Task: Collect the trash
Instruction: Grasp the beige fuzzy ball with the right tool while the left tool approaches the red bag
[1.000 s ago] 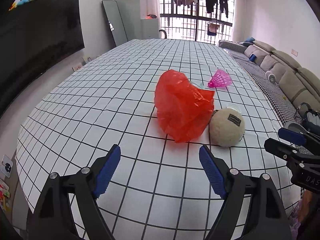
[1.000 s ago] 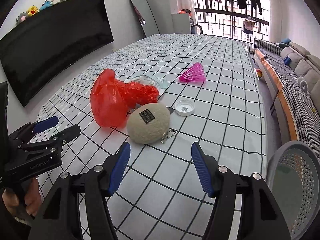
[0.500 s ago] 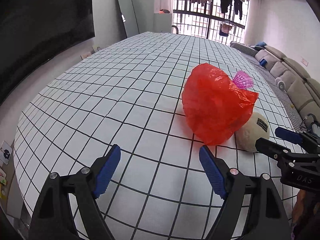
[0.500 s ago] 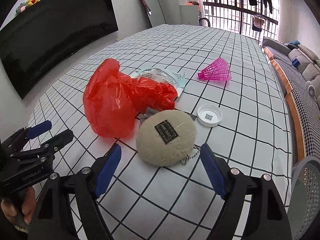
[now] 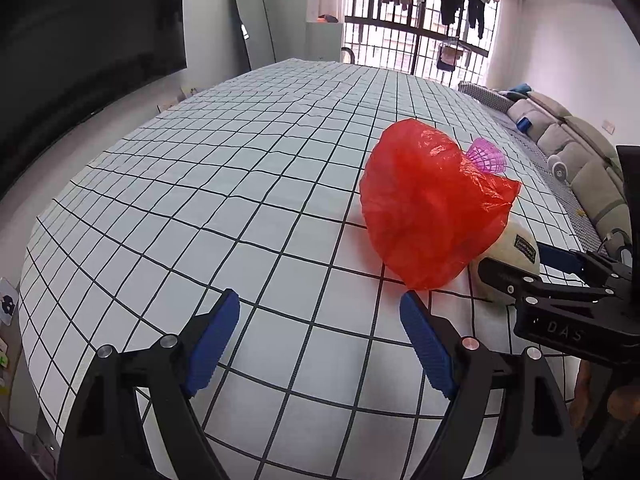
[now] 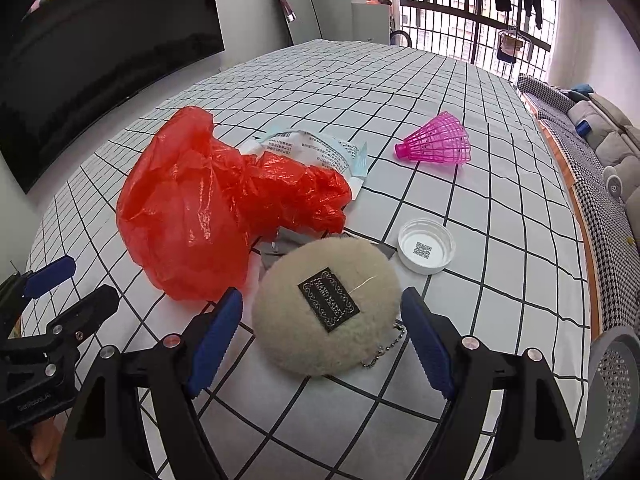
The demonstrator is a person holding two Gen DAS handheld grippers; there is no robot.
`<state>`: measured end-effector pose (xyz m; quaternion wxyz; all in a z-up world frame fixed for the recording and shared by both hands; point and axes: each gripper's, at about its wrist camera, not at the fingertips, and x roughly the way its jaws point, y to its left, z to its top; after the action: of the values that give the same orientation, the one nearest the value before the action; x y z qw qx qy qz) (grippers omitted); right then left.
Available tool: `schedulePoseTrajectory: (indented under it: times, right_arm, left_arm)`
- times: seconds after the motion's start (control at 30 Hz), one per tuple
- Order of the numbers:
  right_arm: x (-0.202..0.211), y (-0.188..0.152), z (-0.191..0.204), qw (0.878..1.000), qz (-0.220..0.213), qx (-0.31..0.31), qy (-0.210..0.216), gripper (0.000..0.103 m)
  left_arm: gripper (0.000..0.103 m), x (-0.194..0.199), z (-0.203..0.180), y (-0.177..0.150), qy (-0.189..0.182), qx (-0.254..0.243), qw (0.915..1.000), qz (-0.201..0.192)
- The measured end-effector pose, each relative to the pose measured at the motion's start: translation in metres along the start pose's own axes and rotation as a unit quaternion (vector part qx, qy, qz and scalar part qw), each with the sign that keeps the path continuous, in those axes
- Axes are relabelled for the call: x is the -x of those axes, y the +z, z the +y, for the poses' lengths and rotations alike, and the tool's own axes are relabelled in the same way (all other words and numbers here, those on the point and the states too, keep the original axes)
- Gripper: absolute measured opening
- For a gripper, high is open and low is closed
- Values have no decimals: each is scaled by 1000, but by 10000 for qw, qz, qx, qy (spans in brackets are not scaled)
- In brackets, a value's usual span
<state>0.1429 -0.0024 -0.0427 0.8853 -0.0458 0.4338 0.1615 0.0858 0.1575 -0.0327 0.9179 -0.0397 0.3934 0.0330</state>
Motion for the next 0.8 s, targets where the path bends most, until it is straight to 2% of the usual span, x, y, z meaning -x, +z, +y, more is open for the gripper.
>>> schedulePoseTrajectory:
  times: [0.07,0.1,0.13,0.43,0.8]
  right_arm:
    - [1,-1,-1,10000,-37,-15,11,75]
    - [2,-2,-2,10000,-55,-29,34,66]
    - [2,-2,-3,10000,-44,-39,62,63]
    - [19,-12,-17,9993,-142,-304,164,62]
    - [62,-46,-48,9966,-431,-683,-186,62]
  left_arm:
    - [81,0,-2,0,-8,-18,10000,10]
    - [81,0,-3,0,-12,-23,10000,12]
    - [81,1,-4,1,-16,-27,10000,12]
    - [81,5,-13,1,-74,-88,9999,30]
    - [81,12,-42,11,-341,-271,9990,-65]
